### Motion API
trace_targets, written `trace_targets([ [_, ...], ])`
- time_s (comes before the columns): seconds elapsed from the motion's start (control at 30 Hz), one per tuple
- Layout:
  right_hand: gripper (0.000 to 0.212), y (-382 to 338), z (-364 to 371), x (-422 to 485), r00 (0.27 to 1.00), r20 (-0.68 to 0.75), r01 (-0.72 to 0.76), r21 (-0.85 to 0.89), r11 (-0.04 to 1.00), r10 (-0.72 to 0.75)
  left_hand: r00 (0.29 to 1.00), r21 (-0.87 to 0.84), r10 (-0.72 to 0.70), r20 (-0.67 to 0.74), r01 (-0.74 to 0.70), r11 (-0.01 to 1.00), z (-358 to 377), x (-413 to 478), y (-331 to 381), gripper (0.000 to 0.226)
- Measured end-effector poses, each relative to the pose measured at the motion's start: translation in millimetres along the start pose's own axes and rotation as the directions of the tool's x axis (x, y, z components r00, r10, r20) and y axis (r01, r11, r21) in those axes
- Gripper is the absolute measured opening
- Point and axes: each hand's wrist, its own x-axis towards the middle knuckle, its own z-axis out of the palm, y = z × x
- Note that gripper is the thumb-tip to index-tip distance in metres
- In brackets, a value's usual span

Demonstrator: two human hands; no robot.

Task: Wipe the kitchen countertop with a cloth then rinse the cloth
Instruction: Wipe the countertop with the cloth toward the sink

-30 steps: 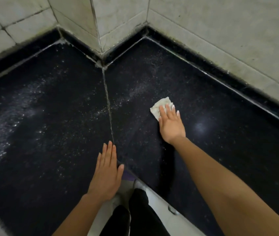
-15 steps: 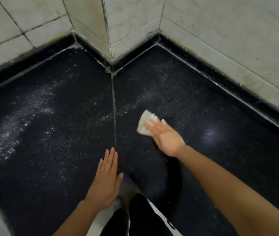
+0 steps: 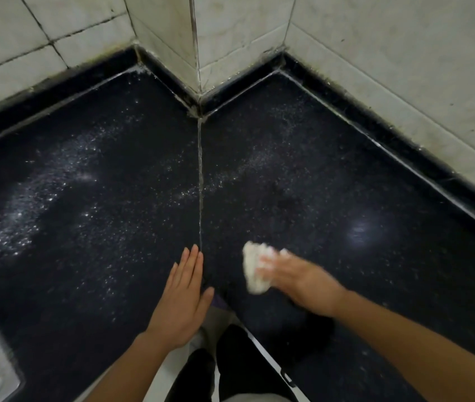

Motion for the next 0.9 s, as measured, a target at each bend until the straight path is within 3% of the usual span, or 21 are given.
trace_targets([
  [0.07, 0.045, 45.5, -7.3, -11.2, 0.958, -0.066, -0.281, 0.003, 0.96, 0.281, 1.0, 0.049, -0.014, -0.008, 0.014, 0.999, 2.2, -0.8, 2.8, 0.073],
  [0.17, 0.041, 70.1, -20.6, -6.7, 0.731, -0.111, -0.655, 0.159, 0.738, 0.673, 0.999, 0.102, -0.037, -0.031, 0.04, 0.994, 3.7, -0.2, 5.9, 0.075],
  [0.23, 0.042, 52.5, -17.6, 12.7, 0.565, -0.12, -0.781, 0.241, 0.576, 0.816, 0.998, 0.108, -0.05, -0.024, 0.052, 0.993, 2.2, 0.5, 7.6, 0.076],
  [0.27, 0.042, 36.5, -14.0, 20.9, 0.524, -0.117, -0.805, 0.256, 0.535, 0.844, 0.999, 0.117, -0.053, -0.009, 0.053, 0.992, 1.1, 0.7, 9.2, 0.076],
  [0.3, 0.043, 17.8, -7.9, 25.6, 0.539, -0.134, -0.79, 0.261, 0.555, 0.831, 0.998, 0.12, -0.06, 0.002, 0.059, 0.991, 0.1, 1.0, 11.4, 0.077],
  [0.4, 0.045, -37.4, 7.5, 13.9, 0.765, -0.169, -0.587, 0.213, 0.781, 0.622, 0.995, 0.162, -0.098, -0.01, 0.098, 0.982, 1.1, 8.2, 20.4, 0.078],
  [0.5, 0.04, -50.1, 8.1, -18.5, 0.941, -0.074, -0.318, 0.135, 0.939, 0.329, 0.997, 0.213, -0.075, -0.02, 0.078, 0.974, 3.6, 30.8, 36.5, 0.075],
  [0.57, 0.038, -24.6, 2.3, -37.2, 0.986, -0.018, -0.163, 0.052, 0.985, 0.164, 0.999, 0.208, -0.034, -0.029, 0.04, 0.977, 3.3, 51.0, 49.8, 0.082],
  [0.63, 0.038, 17.6, -4.5, -51.9, 0.98, 0.009, -0.198, 0.016, 0.98, 0.198, 0.999, 0.18, -0.032, 0.002, 0.031, 0.983, 2.6, 68.4, 62.1, 0.085],
  [0.7, 0.04, 66.7, -12.3, -61.2, 0.905, -0.028, -0.424, 0.038, 0.905, 0.425, 0.999, 0.192, -0.037, 0.039, 0.029, 0.981, 4.7, 79.3, 69.6, 0.087],
  [0.73, 0.041, 87.7, -17.3, -63.0, 0.829, -0.064, -0.551, 0.079, 0.831, 0.556, 0.997, 0.193, -0.047, 0.057, 0.036, 0.981, 7.0, 81.6, 71.1, 0.089],
  [0.8, 0.044, 114.0, -25.8, -54.8, 0.631, -0.086, -0.752, 0.178, 0.635, 0.771, 0.995, 0.2, -0.067, 0.076, 0.05, 0.978, 9.9, 83.0, 71.2, 0.091],
  [0.9, 0.048, 112.1, -27.6, -18.8, 0.36, -0.068, -0.89, 0.275, 0.364, 0.93, 0.993, 0.168, -0.071, 0.098, 0.054, 0.984, 10.4, 82.6, 70.0, 0.093],
])
